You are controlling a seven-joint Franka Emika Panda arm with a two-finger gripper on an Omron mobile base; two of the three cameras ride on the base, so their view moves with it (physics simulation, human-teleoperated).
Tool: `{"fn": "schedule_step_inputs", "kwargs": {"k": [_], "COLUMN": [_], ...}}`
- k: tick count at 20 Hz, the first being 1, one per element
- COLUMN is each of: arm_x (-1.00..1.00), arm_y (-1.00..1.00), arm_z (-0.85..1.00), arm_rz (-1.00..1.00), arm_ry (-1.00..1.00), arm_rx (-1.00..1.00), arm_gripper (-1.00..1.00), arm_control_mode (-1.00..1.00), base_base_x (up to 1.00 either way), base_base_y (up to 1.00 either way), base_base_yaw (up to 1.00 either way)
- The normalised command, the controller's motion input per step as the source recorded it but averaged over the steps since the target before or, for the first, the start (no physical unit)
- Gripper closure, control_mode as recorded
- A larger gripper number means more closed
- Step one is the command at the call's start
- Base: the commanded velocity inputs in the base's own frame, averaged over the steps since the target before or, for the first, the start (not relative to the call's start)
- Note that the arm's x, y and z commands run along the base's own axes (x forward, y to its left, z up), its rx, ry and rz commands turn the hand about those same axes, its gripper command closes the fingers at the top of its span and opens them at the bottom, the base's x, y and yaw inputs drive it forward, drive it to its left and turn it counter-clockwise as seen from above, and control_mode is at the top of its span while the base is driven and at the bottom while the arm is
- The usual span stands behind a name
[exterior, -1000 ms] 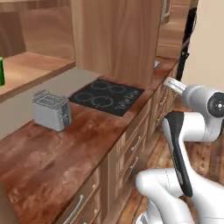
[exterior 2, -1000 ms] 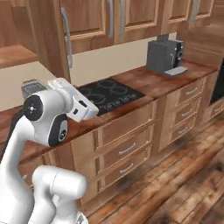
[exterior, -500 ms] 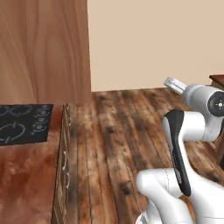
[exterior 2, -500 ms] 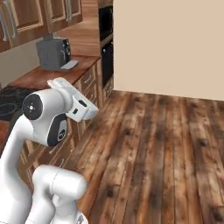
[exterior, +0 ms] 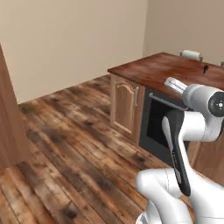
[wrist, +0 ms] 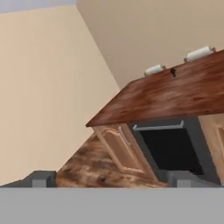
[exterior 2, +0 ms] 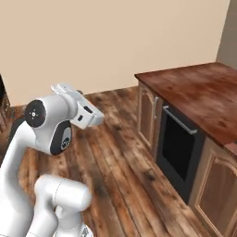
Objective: Move the cup from next to the sink to the open cabinet. Then, move the bowl with the shrimp to the fridge to clear the area for faucet cleaning.
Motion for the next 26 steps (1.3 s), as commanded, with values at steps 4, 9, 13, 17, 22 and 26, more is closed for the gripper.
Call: {"fn": "schedule_step_inputs", "kwargs": {"k": [4,9,13,17,22,26], "arm_x": [0.0,0.0,0.0,0.0,0.0,0.0], "arm_y": [0.0,0.0,0.0,0.0,0.0,0.0], "arm_z": [0.0,0.0,0.0,0.0,0.0,0.0], "arm_rz": [0.0,0.0,0.0,0.0,0.0,0.0], "arm_ry": [0.0,0.0,0.0,0.0,0.0,0.0], "arm_rx": [0.0,0.0,0.0,0.0,0.0,0.0], "arm_gripper": [-1.0,-1.0,-1.0,-1.0,-1.0,-1.0], "arm_control_mode": [1.0,1.0,1.0,1.0,1.0,1.0], "base_base_x": [0.0,0.0,0.0,0.0,0.74,1.0], "base_base_y": [-0.38,-0.39,-0.54,-0.87,-1.0,-1.0], "base_base_yaw": [-0.9,-0.9,-0.85,-0.76,-0.33,-0.01]}}
